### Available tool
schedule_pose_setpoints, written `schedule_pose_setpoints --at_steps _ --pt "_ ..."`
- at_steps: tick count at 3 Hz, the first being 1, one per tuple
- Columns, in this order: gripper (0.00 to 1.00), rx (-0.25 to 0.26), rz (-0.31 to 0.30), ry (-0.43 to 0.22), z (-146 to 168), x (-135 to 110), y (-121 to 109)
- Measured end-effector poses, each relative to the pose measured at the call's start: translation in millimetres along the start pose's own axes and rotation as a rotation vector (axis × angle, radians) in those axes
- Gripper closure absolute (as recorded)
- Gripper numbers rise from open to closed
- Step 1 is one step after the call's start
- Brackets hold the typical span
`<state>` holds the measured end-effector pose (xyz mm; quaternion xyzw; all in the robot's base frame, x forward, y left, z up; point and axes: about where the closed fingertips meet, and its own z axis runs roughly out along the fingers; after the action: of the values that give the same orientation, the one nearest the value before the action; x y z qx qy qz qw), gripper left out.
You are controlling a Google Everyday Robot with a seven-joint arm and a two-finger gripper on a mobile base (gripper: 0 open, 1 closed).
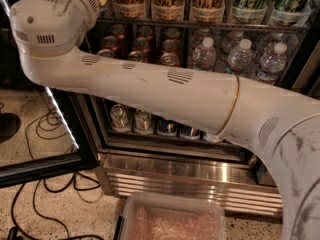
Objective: Pick redbull can from top shelf of fridge
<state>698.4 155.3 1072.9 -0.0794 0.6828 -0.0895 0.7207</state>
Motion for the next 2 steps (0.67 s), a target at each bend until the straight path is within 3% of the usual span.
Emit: schedule_pose_setpoints --at_steps 1,2 --pt "0.44 0.008 -0.004 -0.001 6.2 1.5 -0.6" --pt "0.61 0.008 -0.004 -0.001 6.5 1.5 -0.7"
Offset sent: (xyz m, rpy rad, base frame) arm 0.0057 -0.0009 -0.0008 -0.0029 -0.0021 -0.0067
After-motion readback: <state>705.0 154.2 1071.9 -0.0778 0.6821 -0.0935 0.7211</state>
